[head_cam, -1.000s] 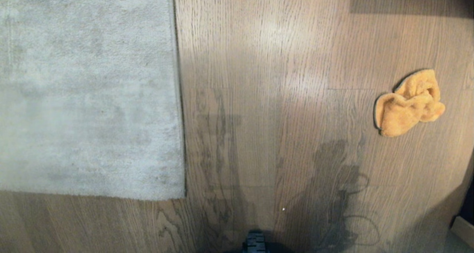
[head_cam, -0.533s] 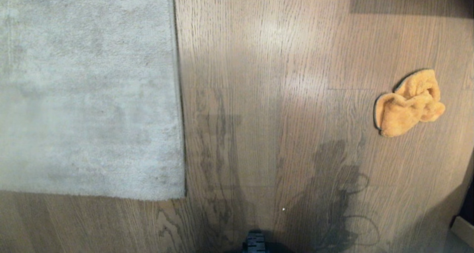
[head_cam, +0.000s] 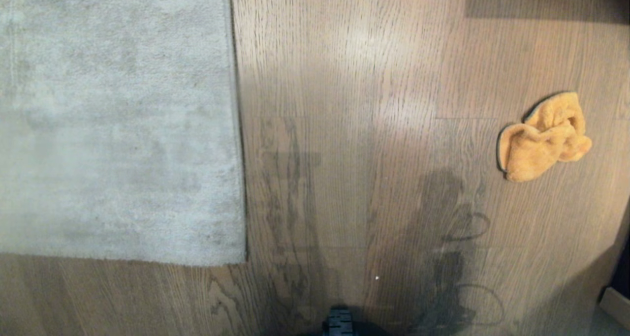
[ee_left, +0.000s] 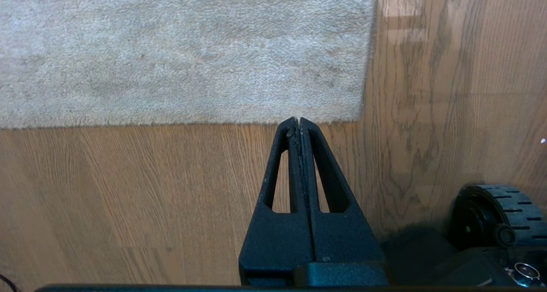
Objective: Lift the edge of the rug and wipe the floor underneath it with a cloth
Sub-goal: Pick up the rag
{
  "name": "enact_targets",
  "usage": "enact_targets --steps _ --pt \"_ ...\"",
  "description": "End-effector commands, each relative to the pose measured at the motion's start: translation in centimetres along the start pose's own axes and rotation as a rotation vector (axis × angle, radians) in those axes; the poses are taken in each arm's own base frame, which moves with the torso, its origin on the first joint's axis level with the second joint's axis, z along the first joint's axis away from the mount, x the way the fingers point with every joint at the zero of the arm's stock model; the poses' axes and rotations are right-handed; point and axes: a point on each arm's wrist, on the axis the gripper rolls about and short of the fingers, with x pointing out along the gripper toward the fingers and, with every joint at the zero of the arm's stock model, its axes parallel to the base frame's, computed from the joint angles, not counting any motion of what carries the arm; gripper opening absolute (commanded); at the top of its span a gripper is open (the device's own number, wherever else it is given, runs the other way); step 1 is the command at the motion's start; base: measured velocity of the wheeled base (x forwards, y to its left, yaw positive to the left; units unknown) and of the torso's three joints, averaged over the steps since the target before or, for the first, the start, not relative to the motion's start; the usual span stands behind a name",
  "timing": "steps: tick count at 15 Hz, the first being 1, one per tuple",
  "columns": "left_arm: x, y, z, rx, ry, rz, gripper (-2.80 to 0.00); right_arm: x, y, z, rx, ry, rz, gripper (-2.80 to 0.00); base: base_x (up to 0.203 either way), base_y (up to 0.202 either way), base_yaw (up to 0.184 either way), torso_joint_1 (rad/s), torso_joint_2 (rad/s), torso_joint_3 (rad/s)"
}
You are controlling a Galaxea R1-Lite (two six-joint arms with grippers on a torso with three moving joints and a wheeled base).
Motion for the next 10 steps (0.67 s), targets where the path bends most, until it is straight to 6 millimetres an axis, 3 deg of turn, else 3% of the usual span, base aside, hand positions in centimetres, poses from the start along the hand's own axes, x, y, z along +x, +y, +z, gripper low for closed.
enact_targets --steps 1,6,10 --pt "0.0 0.0 0.0 0.000 0.000 0.000 -2.80 1.5 -0.3 1.2 0.019 0.109 0.027 -2.80 0.000 0.000 0.000 0.000 0.00 0.000" --pt "0.0 0.0 0.0 0.000 0.000 0.000 -2.80 4.4 -0.6 1.9 0.051 0.229 0.140 -2.80 0.000 0.000 0.000 0.000 0.00 0.000" --pt "0.0 0.0 0.0 0.000 0.000 0.000 -2.80 8.5 -1.5 3.8 0.098 0.220 0.127 -2.80 0.000 0.000 0.000 0.000 0.00 0.000"
